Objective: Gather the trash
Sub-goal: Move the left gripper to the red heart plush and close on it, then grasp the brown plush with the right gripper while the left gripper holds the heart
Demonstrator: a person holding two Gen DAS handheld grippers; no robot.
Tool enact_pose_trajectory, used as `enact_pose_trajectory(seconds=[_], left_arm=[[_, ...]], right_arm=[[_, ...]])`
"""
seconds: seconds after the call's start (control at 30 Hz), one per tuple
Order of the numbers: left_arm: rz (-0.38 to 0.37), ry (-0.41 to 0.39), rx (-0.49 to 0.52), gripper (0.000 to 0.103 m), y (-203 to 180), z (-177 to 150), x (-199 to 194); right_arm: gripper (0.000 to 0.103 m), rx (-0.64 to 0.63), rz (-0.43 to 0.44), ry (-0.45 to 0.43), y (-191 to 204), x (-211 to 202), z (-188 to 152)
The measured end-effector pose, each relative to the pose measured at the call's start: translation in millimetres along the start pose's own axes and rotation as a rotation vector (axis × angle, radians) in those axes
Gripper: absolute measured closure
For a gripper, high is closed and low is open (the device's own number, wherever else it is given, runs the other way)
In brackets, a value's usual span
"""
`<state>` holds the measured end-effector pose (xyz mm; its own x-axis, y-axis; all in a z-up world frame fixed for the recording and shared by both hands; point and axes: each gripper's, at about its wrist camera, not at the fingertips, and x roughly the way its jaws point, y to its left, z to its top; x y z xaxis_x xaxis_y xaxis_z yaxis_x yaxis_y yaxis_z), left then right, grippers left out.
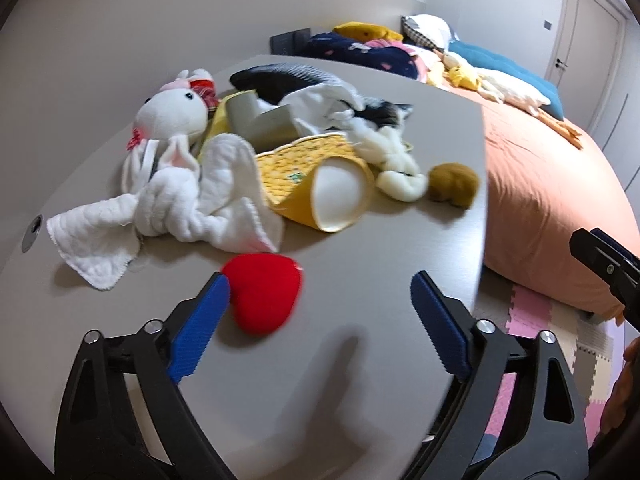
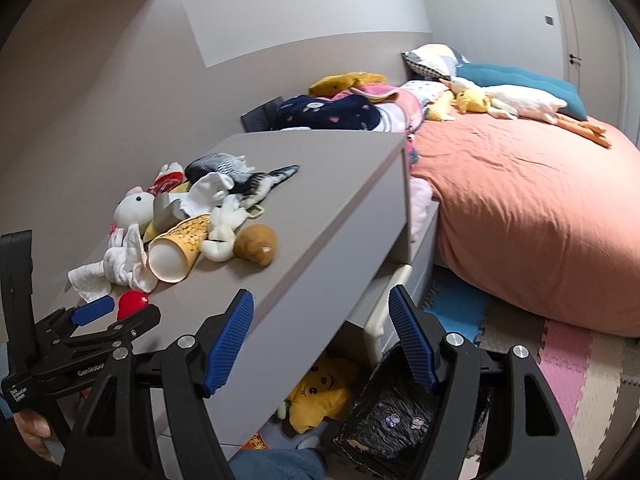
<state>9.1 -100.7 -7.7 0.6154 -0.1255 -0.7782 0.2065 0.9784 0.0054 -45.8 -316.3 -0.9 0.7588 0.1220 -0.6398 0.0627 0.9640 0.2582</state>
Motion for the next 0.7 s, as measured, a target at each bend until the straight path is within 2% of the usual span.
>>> enact_pose_trajectory(seconds=[0.23,0.33,0.4,0.53,0.7], left_arm=[[0.022,0.034,-0.019,0.029,15,1,14],[0.024,0.046,-0.021,0.037,19,1,21],[0.02,0.052,-0.025,0.046,21,1,24],[0.022,0.042,-0.03,0.056,25,2,26],[0.018,0.03,-0.039,0.057,30,1,25]], right_arm=[[0.032,-0.029,0.032,0.023,15,22,8],[0.032,-0.042,0.039,0.029,20,29,12],[0.032,-0.051,0.044,0.034,23,35,13],[0.032,-0.075,0.047,0.047,30,46,16],[0.032,-0.112,0.047,0.068,39,62,20]])
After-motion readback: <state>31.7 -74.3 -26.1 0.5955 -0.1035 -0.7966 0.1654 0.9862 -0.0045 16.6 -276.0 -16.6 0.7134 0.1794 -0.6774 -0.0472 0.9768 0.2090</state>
